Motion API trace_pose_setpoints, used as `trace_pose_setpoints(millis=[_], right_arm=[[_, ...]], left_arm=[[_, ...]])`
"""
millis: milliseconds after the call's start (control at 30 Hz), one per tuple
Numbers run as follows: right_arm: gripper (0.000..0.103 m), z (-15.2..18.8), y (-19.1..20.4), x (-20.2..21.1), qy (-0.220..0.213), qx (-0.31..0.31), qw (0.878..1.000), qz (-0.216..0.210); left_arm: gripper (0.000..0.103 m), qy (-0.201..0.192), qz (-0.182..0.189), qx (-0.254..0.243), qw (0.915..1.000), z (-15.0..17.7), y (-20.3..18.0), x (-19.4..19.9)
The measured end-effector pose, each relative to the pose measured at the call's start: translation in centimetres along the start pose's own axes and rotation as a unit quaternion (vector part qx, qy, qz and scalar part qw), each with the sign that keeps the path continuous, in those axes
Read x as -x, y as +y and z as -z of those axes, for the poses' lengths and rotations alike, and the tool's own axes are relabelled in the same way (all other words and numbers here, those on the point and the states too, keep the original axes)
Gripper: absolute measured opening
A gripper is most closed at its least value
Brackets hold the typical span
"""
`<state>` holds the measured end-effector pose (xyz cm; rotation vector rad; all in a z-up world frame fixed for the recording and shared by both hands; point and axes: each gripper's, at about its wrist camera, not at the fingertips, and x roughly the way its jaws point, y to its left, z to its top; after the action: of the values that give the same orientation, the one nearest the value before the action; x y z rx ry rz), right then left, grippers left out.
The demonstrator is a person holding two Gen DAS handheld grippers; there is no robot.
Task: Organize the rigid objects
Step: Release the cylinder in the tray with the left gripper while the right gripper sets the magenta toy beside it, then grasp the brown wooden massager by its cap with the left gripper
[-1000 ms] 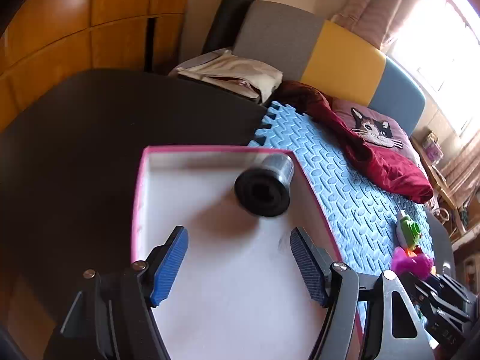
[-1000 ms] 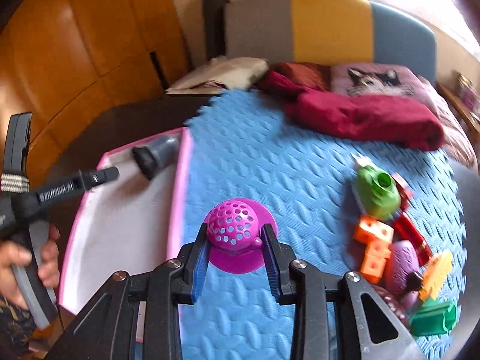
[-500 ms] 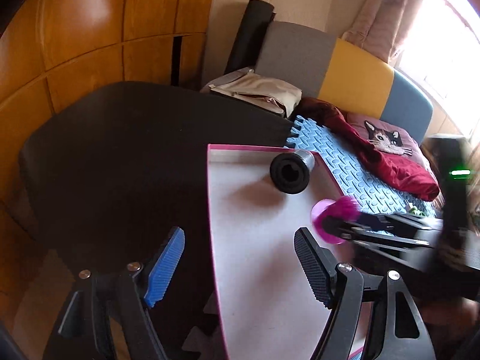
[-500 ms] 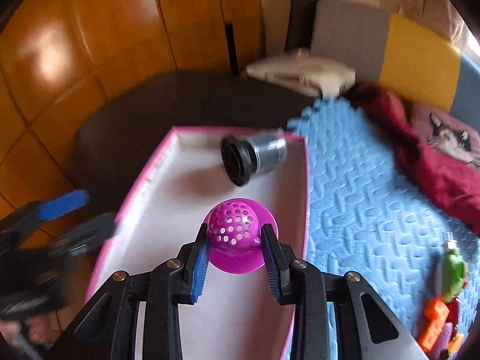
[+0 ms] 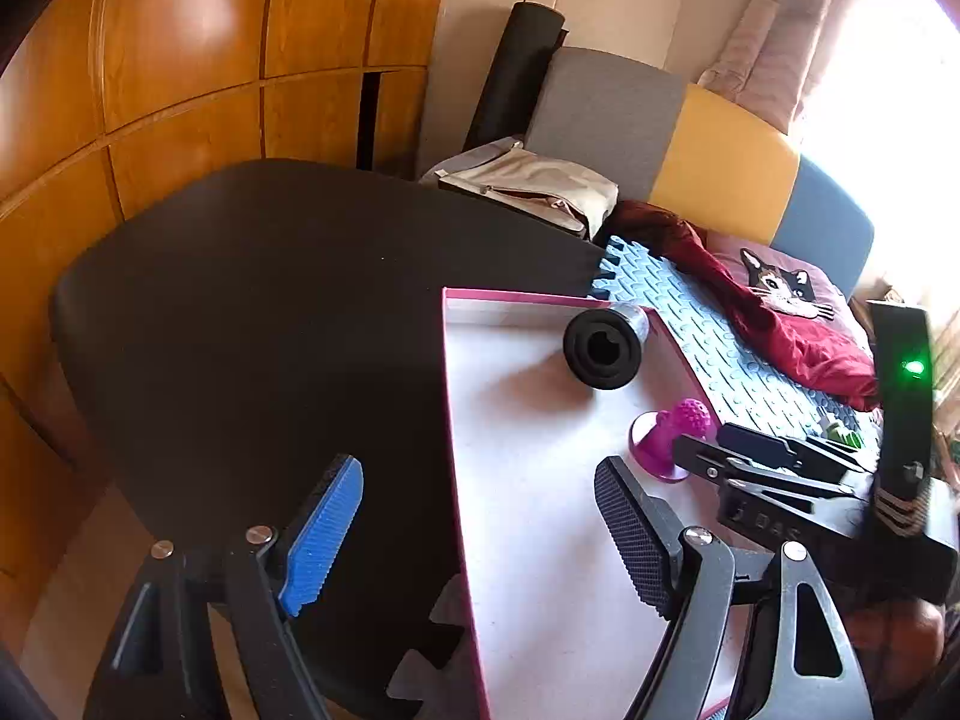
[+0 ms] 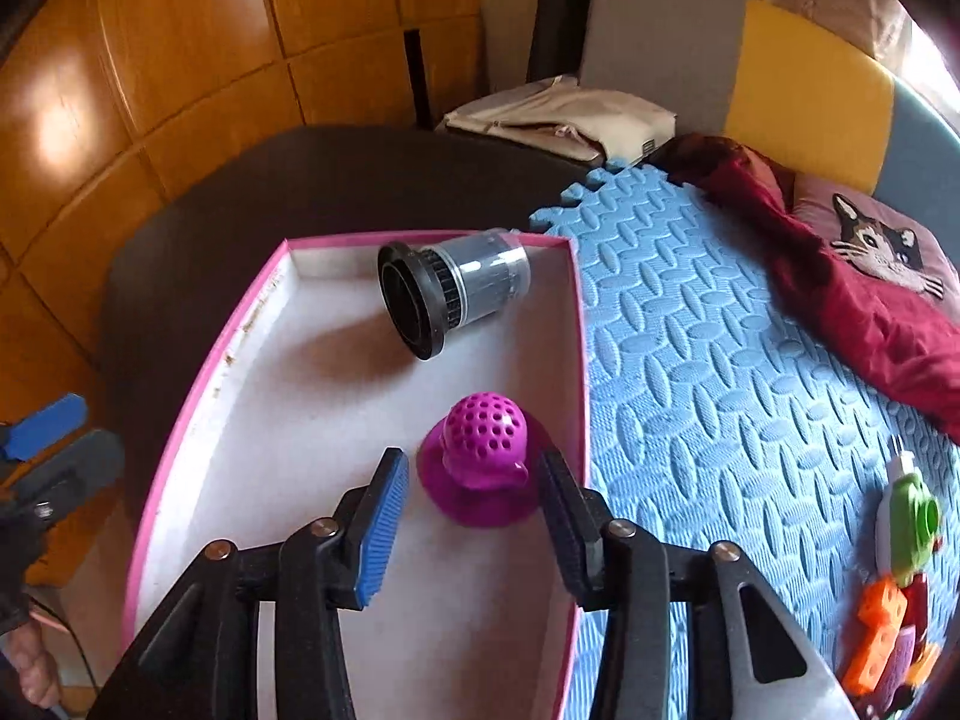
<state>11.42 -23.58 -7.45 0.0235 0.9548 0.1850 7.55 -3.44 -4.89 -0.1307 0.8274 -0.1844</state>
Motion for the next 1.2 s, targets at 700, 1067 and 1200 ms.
trace_pose_setpoints(millis=[700,1067,1200], right_arm=[[0.046,6.3,-0.9,7.2,-0.056,-0.022,0.996,0.062],[0.046,9.0,-5.3,10.3,-0.069,-0.067,0.990,0.100],[0.047,9.5,-7.9,11.9,-0.083,-0.088,0.985,0.123]], left_arm=[[0.086,-0.020,0.003,-0.051,0.9985,1.2,-3.0,2.2],[0.086,-0.011,0.013,-0.086,0.9962,2.3,-5.2,2.3],[0.087,-0.006,0.022,-0.104,0.9943,2.5,-6.3,2.3]])
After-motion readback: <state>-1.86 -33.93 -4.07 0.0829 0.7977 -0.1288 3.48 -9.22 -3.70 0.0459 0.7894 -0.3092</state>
